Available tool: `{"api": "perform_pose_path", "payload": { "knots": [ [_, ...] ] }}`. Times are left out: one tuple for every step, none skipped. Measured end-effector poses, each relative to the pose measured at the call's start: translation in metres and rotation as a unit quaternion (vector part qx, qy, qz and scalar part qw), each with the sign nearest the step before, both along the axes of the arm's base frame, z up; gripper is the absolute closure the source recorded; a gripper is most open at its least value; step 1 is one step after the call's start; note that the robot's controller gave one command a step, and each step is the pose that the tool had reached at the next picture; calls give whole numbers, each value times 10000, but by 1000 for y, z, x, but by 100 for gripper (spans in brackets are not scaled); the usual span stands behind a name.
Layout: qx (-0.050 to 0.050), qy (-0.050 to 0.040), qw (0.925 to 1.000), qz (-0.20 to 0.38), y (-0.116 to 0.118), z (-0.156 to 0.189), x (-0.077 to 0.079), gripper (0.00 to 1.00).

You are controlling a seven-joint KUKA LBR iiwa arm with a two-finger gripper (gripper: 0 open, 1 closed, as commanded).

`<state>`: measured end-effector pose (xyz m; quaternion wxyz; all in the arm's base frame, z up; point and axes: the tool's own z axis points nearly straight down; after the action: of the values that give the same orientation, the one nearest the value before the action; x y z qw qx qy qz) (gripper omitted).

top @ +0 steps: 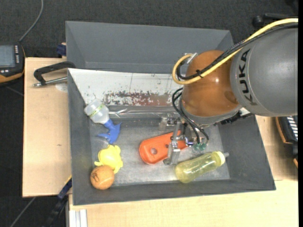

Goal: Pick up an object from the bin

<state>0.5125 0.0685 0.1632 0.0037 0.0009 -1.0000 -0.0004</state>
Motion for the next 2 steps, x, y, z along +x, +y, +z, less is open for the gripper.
{"api": "perform_pose_path", "payload": {
  "knots": [
    [4,-45,10000,-7,0,4,2,0],
    [10,-35,10000,-68,-17,-35,-2,0]
  ]
}}
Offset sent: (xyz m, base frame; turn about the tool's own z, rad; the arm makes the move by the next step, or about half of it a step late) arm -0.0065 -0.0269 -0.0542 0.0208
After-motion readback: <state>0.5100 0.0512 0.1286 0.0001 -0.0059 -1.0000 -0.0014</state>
